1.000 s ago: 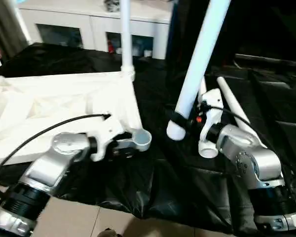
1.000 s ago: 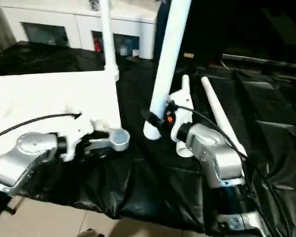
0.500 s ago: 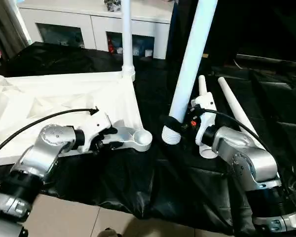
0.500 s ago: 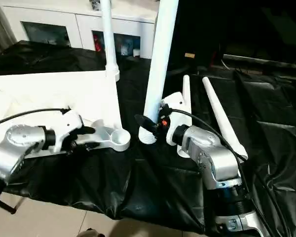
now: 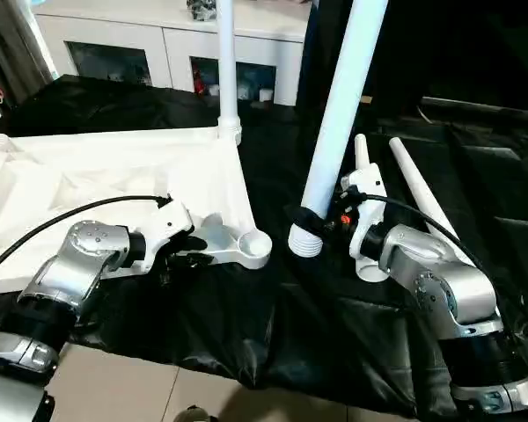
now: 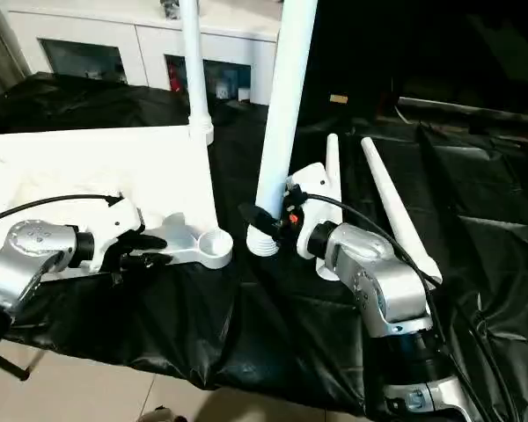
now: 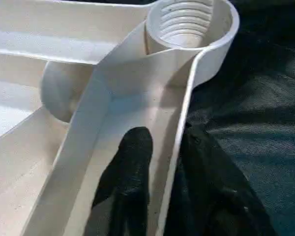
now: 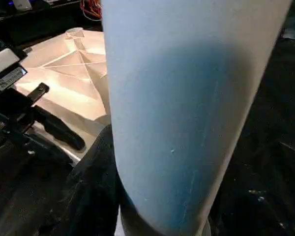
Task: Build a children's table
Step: Insert table leg to table base
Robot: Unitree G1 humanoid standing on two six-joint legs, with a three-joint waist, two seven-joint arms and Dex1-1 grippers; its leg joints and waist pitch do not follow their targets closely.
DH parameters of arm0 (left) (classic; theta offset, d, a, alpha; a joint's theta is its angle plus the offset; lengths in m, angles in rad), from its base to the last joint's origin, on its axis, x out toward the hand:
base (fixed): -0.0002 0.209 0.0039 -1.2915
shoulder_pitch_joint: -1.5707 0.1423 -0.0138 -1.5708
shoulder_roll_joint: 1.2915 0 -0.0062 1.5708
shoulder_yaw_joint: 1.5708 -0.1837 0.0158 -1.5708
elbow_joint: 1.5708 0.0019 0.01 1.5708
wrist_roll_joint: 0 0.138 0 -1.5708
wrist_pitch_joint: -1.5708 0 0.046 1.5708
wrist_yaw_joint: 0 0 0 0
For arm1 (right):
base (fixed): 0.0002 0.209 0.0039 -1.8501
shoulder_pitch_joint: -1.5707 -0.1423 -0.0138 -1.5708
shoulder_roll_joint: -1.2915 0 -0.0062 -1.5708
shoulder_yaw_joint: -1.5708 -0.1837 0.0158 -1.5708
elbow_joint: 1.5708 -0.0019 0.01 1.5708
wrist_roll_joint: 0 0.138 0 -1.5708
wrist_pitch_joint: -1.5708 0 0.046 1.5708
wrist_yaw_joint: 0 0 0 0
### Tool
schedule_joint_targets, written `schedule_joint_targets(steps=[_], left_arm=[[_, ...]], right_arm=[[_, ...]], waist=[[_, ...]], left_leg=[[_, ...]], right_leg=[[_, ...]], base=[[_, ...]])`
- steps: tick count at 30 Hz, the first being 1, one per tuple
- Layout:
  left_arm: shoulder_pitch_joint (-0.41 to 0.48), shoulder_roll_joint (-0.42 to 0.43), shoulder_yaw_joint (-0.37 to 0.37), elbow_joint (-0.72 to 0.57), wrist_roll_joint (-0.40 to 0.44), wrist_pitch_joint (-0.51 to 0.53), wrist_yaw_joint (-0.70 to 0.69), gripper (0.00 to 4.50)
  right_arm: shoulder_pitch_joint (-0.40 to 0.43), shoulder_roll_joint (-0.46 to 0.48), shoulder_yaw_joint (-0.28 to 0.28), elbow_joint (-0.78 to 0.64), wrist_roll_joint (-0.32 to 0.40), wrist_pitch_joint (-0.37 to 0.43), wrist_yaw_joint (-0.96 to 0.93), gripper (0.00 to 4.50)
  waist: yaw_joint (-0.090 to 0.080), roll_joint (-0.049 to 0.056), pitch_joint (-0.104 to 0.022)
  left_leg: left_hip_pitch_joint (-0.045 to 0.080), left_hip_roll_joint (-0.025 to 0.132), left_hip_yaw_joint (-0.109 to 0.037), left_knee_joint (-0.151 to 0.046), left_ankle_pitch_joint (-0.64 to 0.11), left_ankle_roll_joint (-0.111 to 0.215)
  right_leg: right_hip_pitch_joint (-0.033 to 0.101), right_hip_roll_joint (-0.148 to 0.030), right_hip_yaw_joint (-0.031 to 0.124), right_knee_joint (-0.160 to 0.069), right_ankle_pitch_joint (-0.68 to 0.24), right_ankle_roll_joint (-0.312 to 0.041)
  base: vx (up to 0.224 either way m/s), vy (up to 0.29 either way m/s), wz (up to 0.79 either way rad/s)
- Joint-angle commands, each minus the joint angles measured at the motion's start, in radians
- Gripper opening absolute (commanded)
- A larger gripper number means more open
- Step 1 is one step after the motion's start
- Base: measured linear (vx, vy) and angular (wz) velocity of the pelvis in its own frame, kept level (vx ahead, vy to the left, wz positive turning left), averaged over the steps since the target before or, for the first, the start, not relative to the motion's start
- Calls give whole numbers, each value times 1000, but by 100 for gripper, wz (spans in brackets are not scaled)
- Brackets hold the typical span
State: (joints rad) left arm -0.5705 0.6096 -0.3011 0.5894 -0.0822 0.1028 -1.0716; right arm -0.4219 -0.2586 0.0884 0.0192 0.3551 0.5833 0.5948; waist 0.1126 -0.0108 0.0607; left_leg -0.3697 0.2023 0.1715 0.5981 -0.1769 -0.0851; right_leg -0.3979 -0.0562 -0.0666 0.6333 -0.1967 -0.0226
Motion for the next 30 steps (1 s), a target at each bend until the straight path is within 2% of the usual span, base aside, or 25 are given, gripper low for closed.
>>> schedule_joint_targets(steps=[1, 8, 13, 15, 18, 19, 23, 26, 30], left_arm=[[-31, 5, 8, 20, 16, -7, -5, 100], [-51, 0, 12, 60, 18, -7, -44, 36], [-44, 5, -4, 33, 17, 38, -96, 12], [-37, -14, -6, 0, 12, 69, -83, 2], [-29, -47, -2, -39, 0, 113, -55, 0], [-18, -78, -1, -77, -15, 128, -42, 0], [16, -126, -9, -139, -11, 125, -20, 0], [38, -143, -18, -155, -6, 115, -11, 0], [50, -147, -18, -180, 2, 124, -2, 0]], right_arm=[[-14, -9, 0, -14, -3, 3, 4, 189], [-23, -10, 3, -2, -6, -1, 11, 189], [-43, -5, 9, 13, -6, 1, 21, 189], [-54, -5, 17, 16, 0, 8, 38, 189], [-65, -5, 29, 22, 0, 9, 55, 189], [-78, 1, 37, 39, -7, 2, 57, 189], [-98, 21, 52, 87, -29, -27, 53, 189], [-111, 35, 60, 129, -51, -54, 44, 189], [-125, 37, 82, 186, -79, -83, 44, 189]], waist=[[0, 10, -73], [0, 10, -74], [-8, 9, -76], [-12, 1, -77], [-12, 3, -75], [-11, -1, -74], [-5, 0, -74], [1, -1, -72], [1, -3, -73]], left_leg=[[16, 26, -9, -70, -172, -40], [15, 27, -10, -72, -171, -41], [11, 26, -10, -70, -140, -33], [11, 27, -8, -69, -128, -23], [14, 28, -6, -66, -130, -14], [13, 28, -5, -67, -130, -12], [13, 30, -5, -66, -128, -10], [16, 29, -4, -67, -138, -13], [13, 29, -6, -69, -139, -20]], right_leg=[[49, -85, 56, -74, -166, -153], [50, -87, 55, -74, -173, -153], [55, -85, 55, -64, -97, -177], [56, -85, 54, -62, -73, -187], [54, -87, 55, -64, -87, -200], [55, -88, 55, -66, -94, -199], [53, -89, 56, -68, -125, -189], [48, -87, 56, -72, -150, -177], [52, -87, 55, -72, -164, -162]], base=[[0, 0, 0], [0, 0, 0], [0, 0, 0], [0, 0, 0], [0, 0, 0], [0, 0, 0], [0, 0, 0], [0, 0, 0], [0, 0, 0]])
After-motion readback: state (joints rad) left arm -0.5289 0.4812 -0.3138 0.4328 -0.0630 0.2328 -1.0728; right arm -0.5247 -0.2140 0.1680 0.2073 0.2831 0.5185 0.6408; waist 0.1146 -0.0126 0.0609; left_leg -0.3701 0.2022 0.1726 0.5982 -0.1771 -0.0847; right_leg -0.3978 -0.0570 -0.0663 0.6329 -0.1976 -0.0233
